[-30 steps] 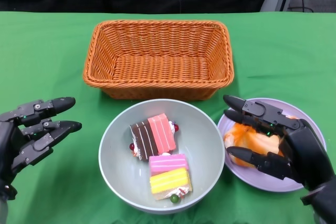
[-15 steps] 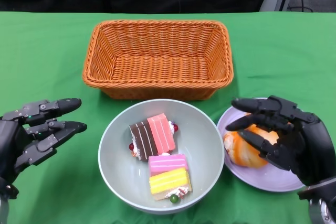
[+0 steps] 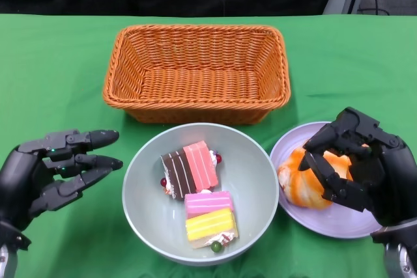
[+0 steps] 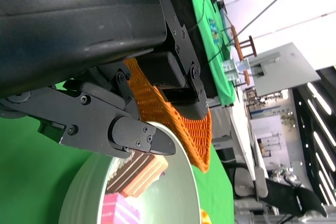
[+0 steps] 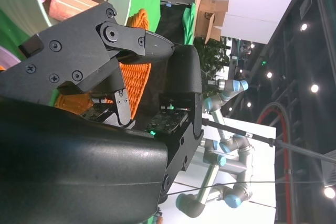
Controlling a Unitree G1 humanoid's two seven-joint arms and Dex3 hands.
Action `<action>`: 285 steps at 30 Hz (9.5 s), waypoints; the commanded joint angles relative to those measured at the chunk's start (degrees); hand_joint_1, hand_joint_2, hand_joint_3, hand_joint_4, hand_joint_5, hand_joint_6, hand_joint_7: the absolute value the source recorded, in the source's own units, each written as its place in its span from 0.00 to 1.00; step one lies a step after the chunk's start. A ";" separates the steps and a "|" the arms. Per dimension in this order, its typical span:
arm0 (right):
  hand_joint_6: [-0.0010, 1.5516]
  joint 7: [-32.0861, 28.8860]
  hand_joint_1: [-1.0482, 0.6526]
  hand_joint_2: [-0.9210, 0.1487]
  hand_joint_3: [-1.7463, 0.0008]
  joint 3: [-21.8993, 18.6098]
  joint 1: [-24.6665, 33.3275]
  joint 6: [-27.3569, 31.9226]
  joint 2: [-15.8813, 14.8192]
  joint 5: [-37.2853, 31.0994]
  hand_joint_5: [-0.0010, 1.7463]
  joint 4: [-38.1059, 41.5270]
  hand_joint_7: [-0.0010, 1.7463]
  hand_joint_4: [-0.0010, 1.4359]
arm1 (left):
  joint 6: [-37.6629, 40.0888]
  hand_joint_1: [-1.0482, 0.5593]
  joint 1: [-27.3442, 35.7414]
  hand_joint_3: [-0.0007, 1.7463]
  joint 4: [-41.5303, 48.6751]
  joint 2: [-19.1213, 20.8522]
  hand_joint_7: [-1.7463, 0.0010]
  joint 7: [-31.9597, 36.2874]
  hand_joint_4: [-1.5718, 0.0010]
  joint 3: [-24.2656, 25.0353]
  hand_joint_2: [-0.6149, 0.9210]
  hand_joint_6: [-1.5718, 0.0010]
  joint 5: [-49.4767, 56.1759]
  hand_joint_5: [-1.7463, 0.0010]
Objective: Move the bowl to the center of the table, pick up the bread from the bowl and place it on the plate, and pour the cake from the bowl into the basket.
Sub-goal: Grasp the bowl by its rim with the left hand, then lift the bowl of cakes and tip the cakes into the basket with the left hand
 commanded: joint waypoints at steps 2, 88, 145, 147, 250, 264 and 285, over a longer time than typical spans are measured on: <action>0.40 -0.22 0.51 0.30 0.54 -0.67 0.83 2.84 -1.13 -0.22 0.97 -3.33 0.79 0.45 | -1.17 0.44 0.94 0.04 -2.48 0.92 1.00 -0.01 0.44 -0.74 1.00 0.39 1.01 0.74; 0.42 -3.11 0.50 0.37 0.45 1.49 3.57 13.28 1.04 -2.78 0.93 -18.90 0.78 0.50 | 1.71 0.39 15.94 0.01 -43.04 15.03 0.98 40.69 0.36 -21.22 0.98 0.42 86.40 0.98; 0.41 -1.21 0.51 0.38 0.44 1.77 4.00 10.63 2.44 -1.41 0.92 -13.91 0.79 0.49 | -27.43 0.63 -10.48 0.39 2.51 26.72 0.19 72.75 0.54 -38.35 0.86 0.51 66.19 0.06; 0.41 -1.38 0.51 0.38 0.44 1.77 4.01 10.45 2.61 -1.51 0.92 -13.58 0.79 0.50 | -28.71 0.62 -9.84 0.45 1.19 27.09 0.20 71.24 0.54 -37.11 0.81 0.51 64.61 0.06; 0.41 0.29 0.51 0.38 0.45 2.26 -1.59 -1.93 4.43 -4.85 0.90 8.20 0.78 0.50 | -9.72 0.62 -45.20 0.50 31.72 -8.72 0.08 40.85 0.56 -19.94 0.89 0.61 32.40 0.00; 0.39 0.22 0.50 0.41 0.42 2.27 -2.07 -2.64 4.69 -5.04 0.92 9.48 0.79 0.48 | 3.13 0.62 -46.39 0.61 30.06 -15.31 0.16 21.13 0.56 -7.82 0.81 0.56 14.01 0.01; 0.40 -0.15 0.50 0.39 0.45 2.40 -1.65 -2.97 4.87 -6.11 0.92 9.75 0.79 0.48 | 30.68 0.61 -50.48 0.64 29.02 -17.26 0.13 4.02 0.53 7.67 0.81 0.53 -6.69 0.01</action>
